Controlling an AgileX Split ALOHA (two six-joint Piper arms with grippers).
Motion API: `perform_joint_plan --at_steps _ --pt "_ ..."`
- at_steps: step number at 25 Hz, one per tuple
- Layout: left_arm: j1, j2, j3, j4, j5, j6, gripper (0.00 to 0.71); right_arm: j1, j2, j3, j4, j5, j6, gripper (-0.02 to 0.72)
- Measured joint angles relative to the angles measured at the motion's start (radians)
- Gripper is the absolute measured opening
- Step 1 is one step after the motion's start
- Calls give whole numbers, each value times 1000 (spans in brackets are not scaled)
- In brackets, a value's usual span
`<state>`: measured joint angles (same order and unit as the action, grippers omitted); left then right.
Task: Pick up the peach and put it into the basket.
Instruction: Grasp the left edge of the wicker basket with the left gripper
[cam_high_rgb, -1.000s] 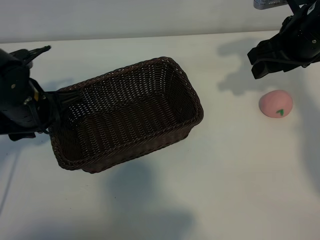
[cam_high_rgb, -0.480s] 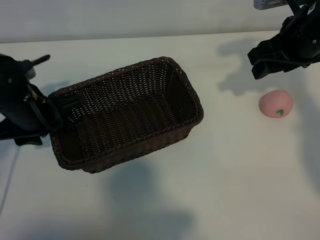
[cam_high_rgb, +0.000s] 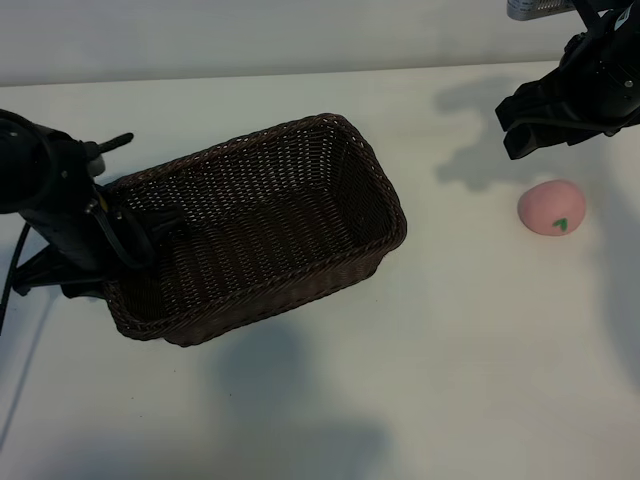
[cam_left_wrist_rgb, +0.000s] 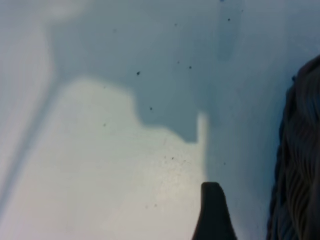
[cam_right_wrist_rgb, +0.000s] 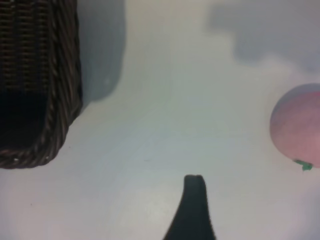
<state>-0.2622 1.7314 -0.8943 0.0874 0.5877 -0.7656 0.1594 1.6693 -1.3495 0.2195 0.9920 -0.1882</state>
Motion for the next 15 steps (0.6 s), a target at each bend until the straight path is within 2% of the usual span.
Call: perform_joint_plan --at_steps 7,10,13,15 --pt "0 24 0 -44 -41 28 501 0 0 0 -2 -1 0 595" --pt "1 24 0 -42 -42 28 437 0 0 0 -3 -2 -1 595" --pt "1 24 0 -41 -43 30 329 0 0 0 -3 -2 -1 595" --pt "1 23 0 -43 -46 34 286 0 0 0 -3 -3 -1 595"
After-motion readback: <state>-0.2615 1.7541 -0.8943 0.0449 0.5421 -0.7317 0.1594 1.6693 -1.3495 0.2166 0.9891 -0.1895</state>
